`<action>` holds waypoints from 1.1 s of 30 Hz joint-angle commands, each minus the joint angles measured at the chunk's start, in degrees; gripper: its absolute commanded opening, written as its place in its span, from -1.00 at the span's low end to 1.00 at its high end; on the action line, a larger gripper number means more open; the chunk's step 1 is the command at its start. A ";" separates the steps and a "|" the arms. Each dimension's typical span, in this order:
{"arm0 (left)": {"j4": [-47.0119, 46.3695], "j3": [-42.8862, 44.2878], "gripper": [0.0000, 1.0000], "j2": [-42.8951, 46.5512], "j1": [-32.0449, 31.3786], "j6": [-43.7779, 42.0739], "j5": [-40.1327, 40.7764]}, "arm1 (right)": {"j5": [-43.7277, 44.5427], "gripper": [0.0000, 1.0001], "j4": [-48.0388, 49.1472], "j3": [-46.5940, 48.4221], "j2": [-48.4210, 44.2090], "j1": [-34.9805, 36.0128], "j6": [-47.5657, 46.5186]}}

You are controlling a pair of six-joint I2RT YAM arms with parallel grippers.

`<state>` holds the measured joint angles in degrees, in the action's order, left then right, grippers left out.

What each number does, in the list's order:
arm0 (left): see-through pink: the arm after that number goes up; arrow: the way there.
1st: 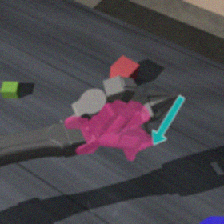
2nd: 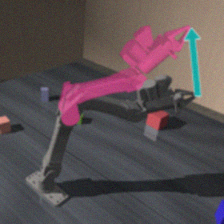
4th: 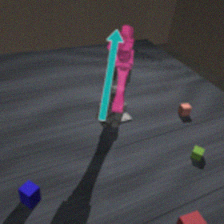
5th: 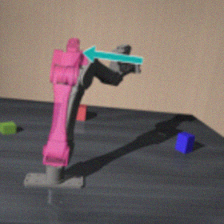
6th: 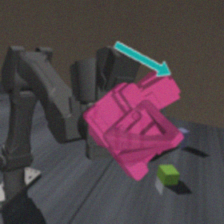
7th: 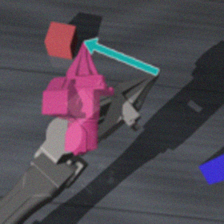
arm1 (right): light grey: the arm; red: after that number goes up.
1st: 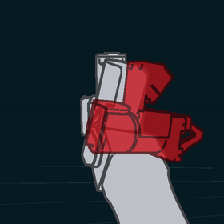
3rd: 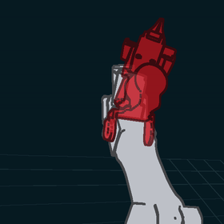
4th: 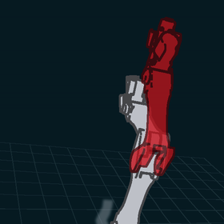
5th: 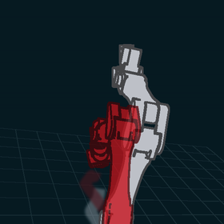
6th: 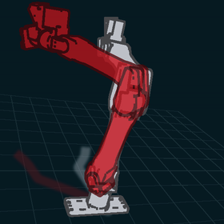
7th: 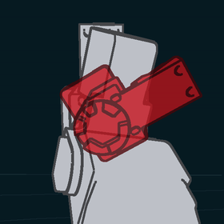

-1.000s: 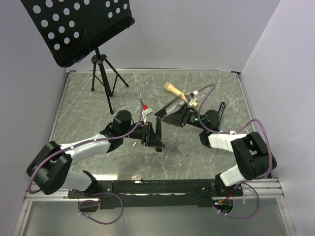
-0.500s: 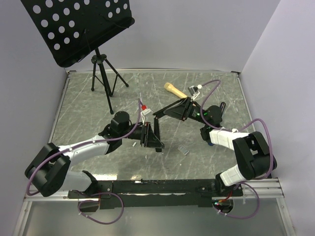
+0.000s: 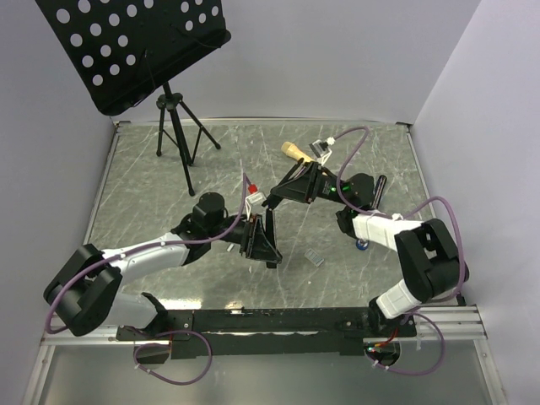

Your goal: Unload the staples from the stapler

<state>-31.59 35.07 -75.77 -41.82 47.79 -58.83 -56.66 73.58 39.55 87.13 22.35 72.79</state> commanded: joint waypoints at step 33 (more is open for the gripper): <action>-62.67 -1.40 -0.98 -17.74 -4.93 15.99 -12.80 | 6.57 0.16 -50.01 14.75 -10.94 -2.05 -19.36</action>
<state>-59.86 34.26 -90.37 -45.50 53.23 -66.19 -54.22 36.47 48.88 77.47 20.47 58.33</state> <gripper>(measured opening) 0.357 0.569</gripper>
